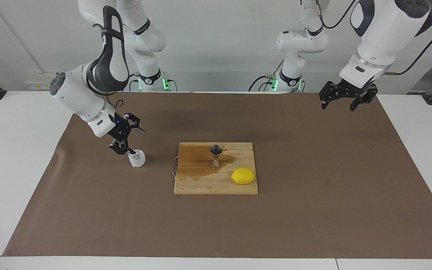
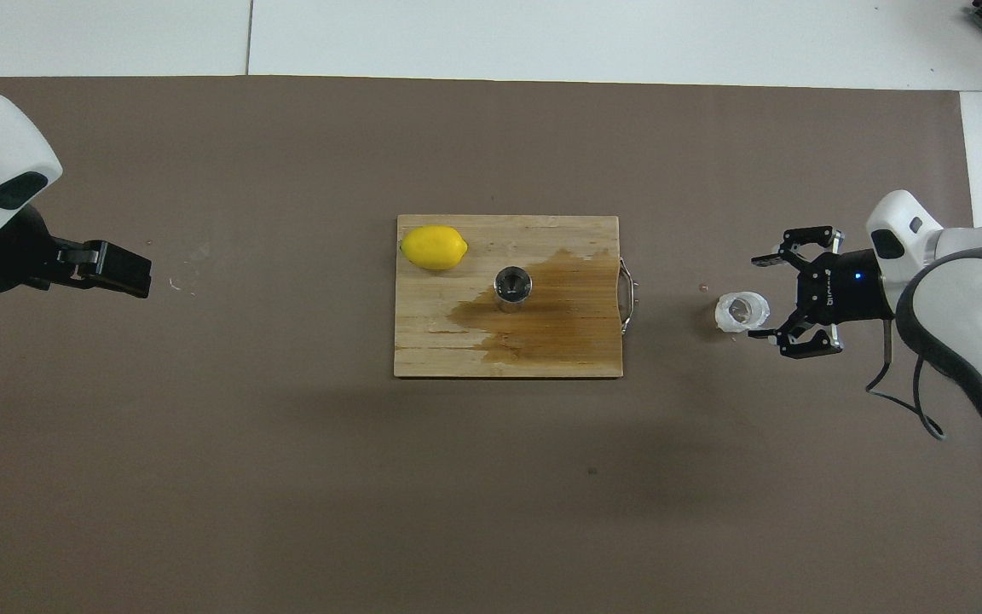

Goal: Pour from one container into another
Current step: 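Lower the white cup onto the table and open the right gripper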

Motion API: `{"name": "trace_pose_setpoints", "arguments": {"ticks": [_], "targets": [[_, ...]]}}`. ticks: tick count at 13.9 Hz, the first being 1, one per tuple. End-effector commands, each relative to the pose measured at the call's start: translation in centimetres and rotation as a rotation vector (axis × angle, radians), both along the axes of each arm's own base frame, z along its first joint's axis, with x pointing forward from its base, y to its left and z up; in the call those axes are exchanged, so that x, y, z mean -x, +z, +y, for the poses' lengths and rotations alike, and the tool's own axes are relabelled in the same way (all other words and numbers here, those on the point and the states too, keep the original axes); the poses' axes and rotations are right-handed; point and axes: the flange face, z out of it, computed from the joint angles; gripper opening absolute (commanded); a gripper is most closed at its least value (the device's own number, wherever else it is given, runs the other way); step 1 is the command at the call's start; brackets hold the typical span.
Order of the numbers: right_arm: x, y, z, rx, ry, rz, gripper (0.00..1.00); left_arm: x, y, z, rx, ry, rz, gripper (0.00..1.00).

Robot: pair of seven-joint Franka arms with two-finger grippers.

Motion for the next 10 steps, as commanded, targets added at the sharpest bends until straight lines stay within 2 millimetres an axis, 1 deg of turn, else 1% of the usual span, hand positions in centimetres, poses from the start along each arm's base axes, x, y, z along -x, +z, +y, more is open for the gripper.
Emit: {"name": "trace_pose_setpoints", "arguments": {"ticks": [1,2,4,6,8,10], "targets": [[1.1,2.9,3.4,0.164,-0.107,0.005,1.00,0.7,0.1,0.2,0.011,0.005,0.010,1.00],[1.4,3.5,4.5,0.203,-0.166,0.017,1.00,0.7,0.1,0.2,0.011,0.005,0.010,1.00],[1.7,3.6,5.6,0.292,-0.242,0.020,1.00,0.7,0.1,0.2,0.011,0.005,0.008,1.00],[1.9,3.6,6.5,0.315,-0.308,0.031,1.00,0.7,0.1,0.2,0.011,0.005,0.008,1.00],[2.3,3.8,7.1,0.335,-0.454,0.093,1.00,0.7,0.1,0.2,0.011,0.005,0.010,1.00],[2.8,4.4,8.5,0.412,-0.606,0.123,1.00,0.7,0.1,0.2,0.011,0.005,0.008,1.00]]}}
